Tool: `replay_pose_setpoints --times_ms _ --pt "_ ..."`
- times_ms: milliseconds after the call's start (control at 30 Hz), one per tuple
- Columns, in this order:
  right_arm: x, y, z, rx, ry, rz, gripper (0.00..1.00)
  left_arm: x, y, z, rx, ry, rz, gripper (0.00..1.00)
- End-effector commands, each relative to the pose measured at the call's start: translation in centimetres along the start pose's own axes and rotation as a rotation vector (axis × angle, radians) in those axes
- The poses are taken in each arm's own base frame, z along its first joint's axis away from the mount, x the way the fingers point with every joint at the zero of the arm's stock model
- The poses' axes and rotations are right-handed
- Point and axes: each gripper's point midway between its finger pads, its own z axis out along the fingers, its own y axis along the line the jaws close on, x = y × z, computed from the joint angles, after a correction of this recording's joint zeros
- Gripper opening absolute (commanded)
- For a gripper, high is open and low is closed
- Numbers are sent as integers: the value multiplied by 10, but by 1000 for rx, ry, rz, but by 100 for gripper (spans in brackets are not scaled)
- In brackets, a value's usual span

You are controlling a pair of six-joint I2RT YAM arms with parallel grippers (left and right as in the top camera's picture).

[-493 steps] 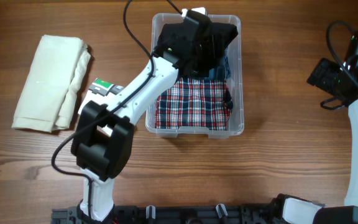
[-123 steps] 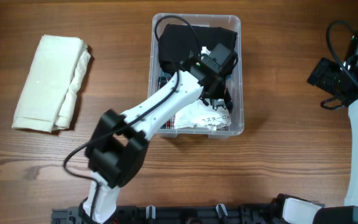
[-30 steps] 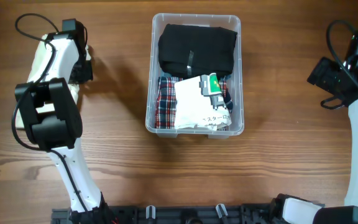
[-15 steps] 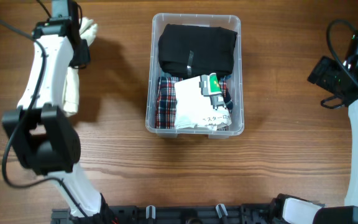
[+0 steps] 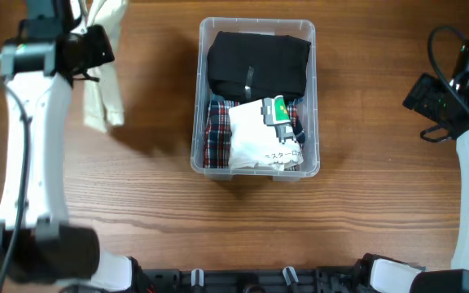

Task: Pack container
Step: 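Grasp the cream towel's edge and lift it toward the box, then carry the cream towel over the box and lower it inside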

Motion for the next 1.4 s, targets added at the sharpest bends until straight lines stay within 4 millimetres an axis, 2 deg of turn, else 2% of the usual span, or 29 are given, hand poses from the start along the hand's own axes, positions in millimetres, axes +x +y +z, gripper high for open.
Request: replay_pose_setpoints --times_ms 0,133,233,367,667,833,1000,1200,1367 --pt "-7 -3 -7 9 -31 7 100 -28 -66 -88 375 -148 -82 4" --pt "-7 -3 -7 9 -31 7 100 -33 -120 -162 749 -166 -139 4" --pt "-7 -3 -7 9 -31 7 100 -29 -149 -194 934 -113 -172 4" --pt "-7 -3 -7 9 -30 6 100 -21 -181 -204 1039 -3 -248 4" --pt "-7 -3 -7 9 -31 7 100 10 -284 -241 1323 73 -67 4" --pt "-7 -3 -7 9 -31 7 100 19 -299 -232 1332 114 -55 4" --pt "-7 -3 -7 9 -31 7 100 25 -300 -218 1302 135 -47 4" --pt "-7 -3 -7 9 -31 7 100 29 -309 -220 1327 108 14 4" --pt "-7 -3 -7 9 -31 7 100 31 -315 -208 1322 126 15 4"
